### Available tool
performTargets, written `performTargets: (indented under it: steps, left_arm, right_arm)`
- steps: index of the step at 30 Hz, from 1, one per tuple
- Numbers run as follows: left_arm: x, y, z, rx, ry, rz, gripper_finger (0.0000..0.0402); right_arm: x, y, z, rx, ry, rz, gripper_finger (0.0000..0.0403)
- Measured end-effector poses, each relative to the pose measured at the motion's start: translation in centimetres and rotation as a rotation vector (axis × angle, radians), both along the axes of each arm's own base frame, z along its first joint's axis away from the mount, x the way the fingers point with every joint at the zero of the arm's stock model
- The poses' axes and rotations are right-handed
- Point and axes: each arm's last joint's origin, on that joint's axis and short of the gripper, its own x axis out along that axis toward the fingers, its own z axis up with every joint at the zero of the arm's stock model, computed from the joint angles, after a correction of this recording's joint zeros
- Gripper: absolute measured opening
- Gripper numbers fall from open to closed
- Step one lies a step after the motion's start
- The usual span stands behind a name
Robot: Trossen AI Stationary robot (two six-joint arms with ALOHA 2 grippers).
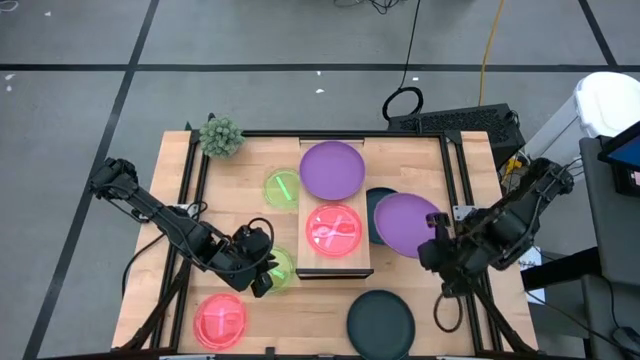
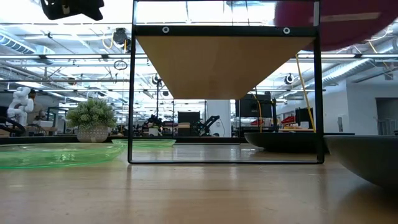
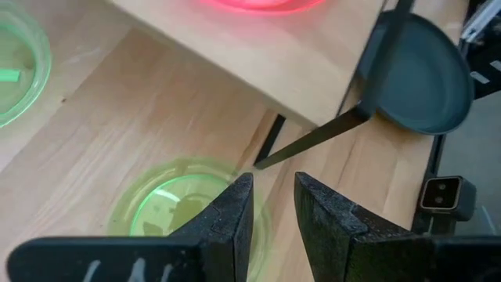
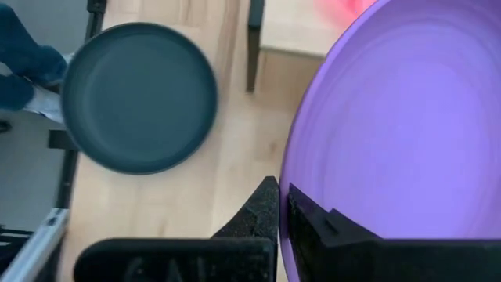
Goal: Place and stack plates onto a shelf
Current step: Stack the purple plate on top of the other purple plate on the shelf
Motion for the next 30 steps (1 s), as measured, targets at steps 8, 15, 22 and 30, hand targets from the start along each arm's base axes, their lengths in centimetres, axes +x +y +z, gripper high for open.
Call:
performTargets:
  steps: [8, 15, 22, 30]
  left_arm:
    - [-0.1, 0.0, -0.1, -0.024, 0.021, 0.022, 0.0099]
    - [-0.4, 0.3, -0.3, -0.031, 0.065, 0.037, 0.0099]
    - [0.3, 1.7, -0.4, 0.001, 0.082, 0.057, 0.0099]
    - [0.1, 4.8, 0.0, 0.042, 0.153, 0.107, 0.0099]
  right_arm:
    - [1.8, -2.6, 1.0, -0.078, -0.040, 0.091, 0.0000]
    - [3.9, -5.5, 1.3, -0.194, -0.086, 0.210, 0.0000]
    - [5.9, -9.1, 1.8, -0.293, -0.168, 0.238, 0.0000]
    - [7.5, -12.8, 1.7, -0.393, -0.163, 0.234, 0.0000]
